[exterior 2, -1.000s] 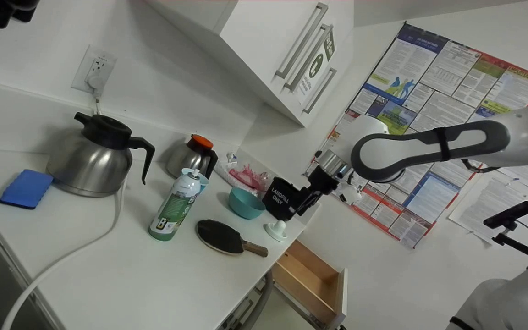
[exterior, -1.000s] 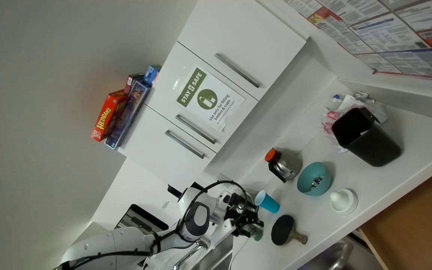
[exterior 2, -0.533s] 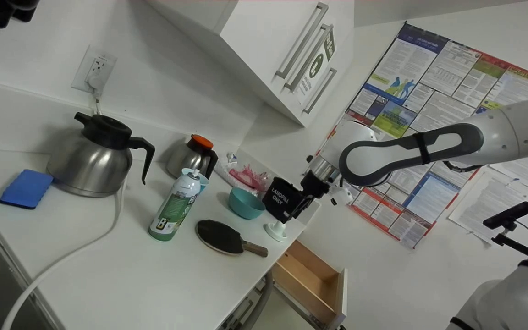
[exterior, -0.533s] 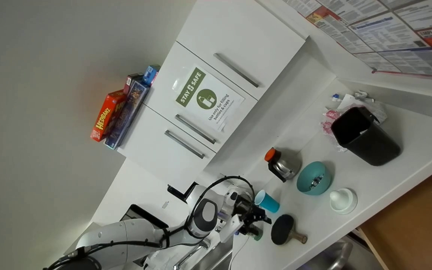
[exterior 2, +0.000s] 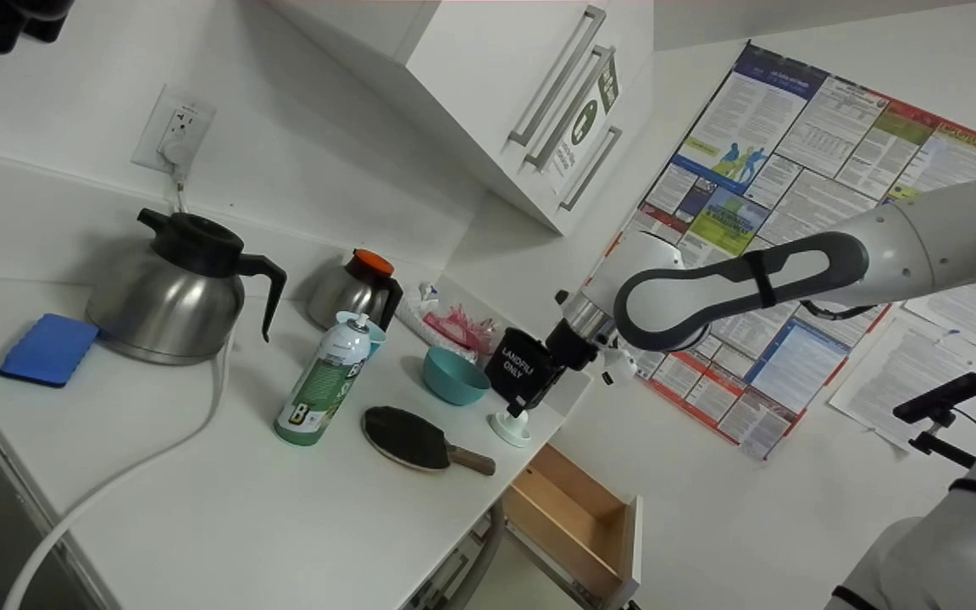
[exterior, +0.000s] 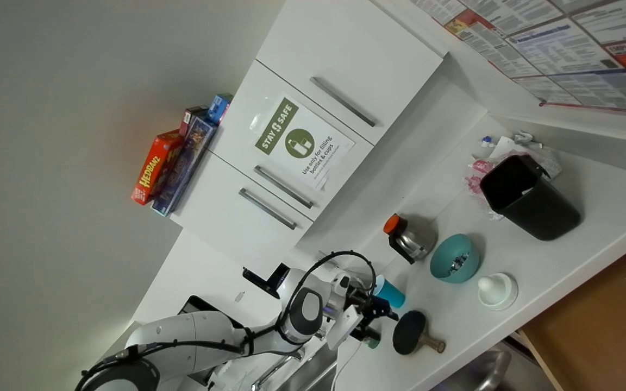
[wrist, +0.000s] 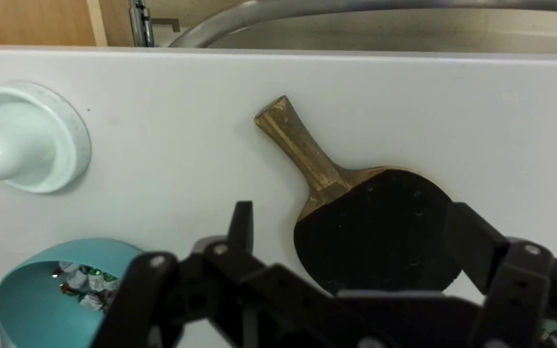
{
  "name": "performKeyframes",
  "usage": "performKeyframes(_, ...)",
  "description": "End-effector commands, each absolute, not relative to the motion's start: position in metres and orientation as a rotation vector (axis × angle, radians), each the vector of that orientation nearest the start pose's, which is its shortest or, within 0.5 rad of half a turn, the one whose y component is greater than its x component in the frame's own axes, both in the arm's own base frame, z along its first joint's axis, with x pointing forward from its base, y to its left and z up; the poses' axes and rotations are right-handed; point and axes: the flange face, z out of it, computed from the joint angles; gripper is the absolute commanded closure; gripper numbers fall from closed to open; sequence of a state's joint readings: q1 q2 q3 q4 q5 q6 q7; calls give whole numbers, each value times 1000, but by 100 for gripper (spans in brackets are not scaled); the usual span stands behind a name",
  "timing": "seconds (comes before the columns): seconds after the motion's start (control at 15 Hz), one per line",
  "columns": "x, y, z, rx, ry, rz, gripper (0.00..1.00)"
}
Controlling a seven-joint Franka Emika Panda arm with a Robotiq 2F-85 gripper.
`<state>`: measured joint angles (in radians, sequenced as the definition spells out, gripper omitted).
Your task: Move the paddle forward on the counter
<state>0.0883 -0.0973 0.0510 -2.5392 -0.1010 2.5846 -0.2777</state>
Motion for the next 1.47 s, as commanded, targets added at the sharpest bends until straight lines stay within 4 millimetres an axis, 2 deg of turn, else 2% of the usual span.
performKeyframes(0.0, 483, 63, 302, -3043, -1079, -150, 0)
performKeyframes(0.4, 503, 61, 262, -2839, -1501, -31, 0)
performKeyframes(0.6, 506, 59, 240, -2764, -1623, -6, 0)
performKeyframes(0.8, 506, 59, 222, -2727, -1667, 8, 0)
performKeyframes(0.87, 506, 56, 223, -2787, -1669, 20, 0)
performKeyframes(0.93, 500, 59, 224, -2751, -1638, 36, 0)
performKeyframes(1.2, 501, 56, 220, -2768, -1663, 50, 0)
performKeyframes(1.4, 503, 63, 207, -2729, -1700, 72, 0)
